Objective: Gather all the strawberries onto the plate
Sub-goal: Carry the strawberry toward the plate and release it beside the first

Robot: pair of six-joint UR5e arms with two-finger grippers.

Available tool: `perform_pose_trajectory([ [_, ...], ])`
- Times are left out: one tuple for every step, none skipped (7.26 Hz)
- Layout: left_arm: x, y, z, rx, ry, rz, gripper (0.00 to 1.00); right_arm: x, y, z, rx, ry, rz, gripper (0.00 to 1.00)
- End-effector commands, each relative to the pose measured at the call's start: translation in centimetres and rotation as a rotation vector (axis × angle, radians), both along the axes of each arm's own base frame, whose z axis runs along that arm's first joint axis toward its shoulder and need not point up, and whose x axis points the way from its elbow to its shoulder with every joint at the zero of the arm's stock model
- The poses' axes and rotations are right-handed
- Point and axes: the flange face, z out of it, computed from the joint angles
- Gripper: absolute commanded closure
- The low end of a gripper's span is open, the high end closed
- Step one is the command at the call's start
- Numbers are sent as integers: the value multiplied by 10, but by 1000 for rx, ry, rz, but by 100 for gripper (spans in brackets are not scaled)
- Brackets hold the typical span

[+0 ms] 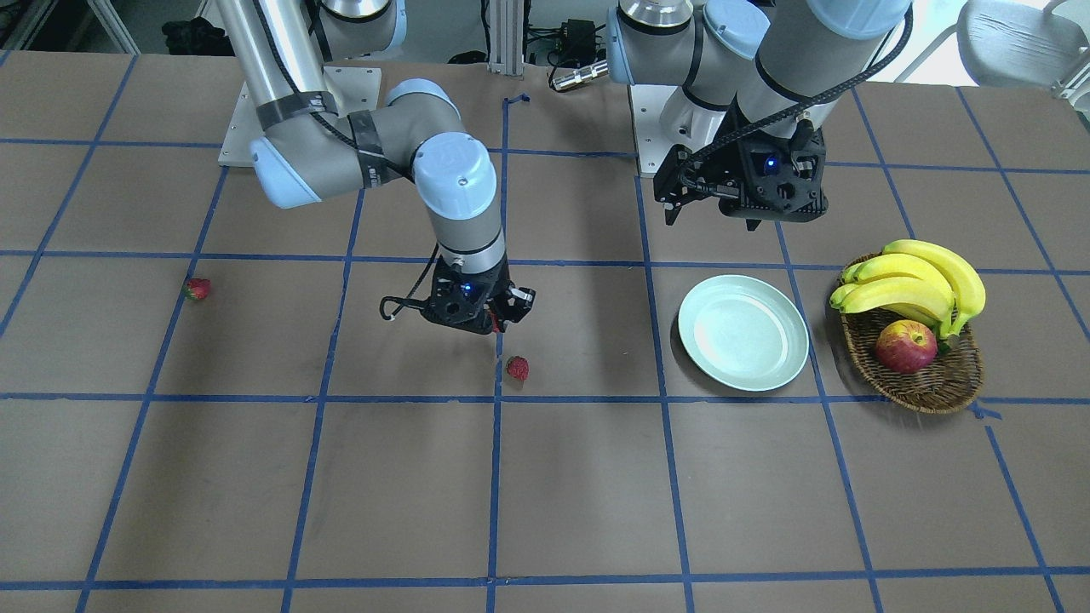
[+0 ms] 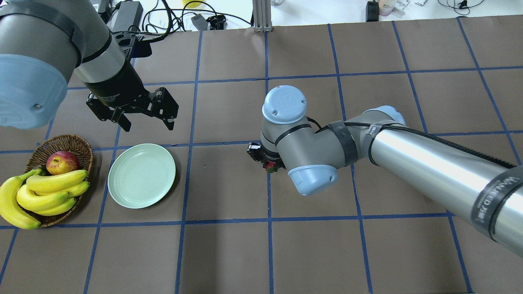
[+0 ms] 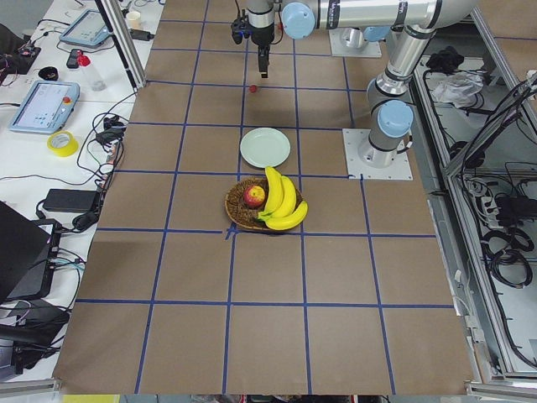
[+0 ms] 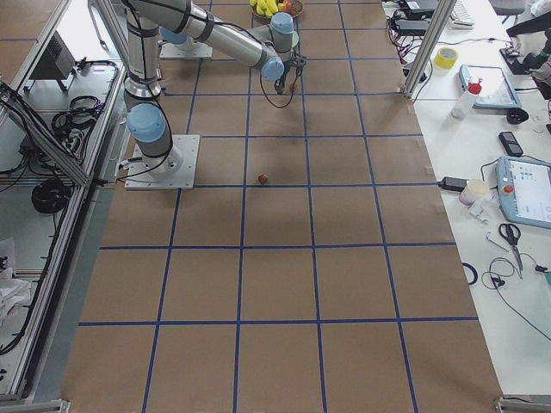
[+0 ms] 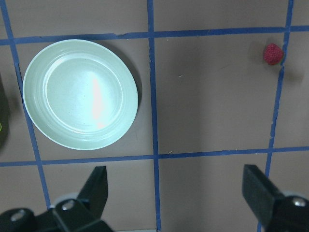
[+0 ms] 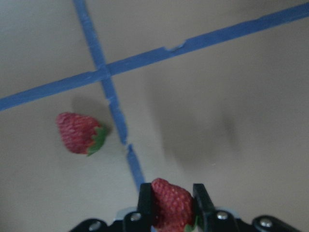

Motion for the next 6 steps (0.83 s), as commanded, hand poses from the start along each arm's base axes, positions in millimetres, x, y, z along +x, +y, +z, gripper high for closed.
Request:
perform_pose_trajectory([
  [0,-1,-1,3,1,3,0,70,20,-1,24,-49,-67,100],
  [0,0,-1,1,1,3,0,83,18,-12,38,-45,-91,100],
  [0,1,1,-2,0,-3,0,90,11,-18,41,-45,-108,100],
  [0,0,-1,1,1,3,0,90,10,-25,47,-32,-109,100],
  [0,0,-1,1,1,1,0,89,9,-30,45,-17,-107,100],
  [0,1,1,-2,0,-3,0,85,7,-33,26,16,-103,100],
])
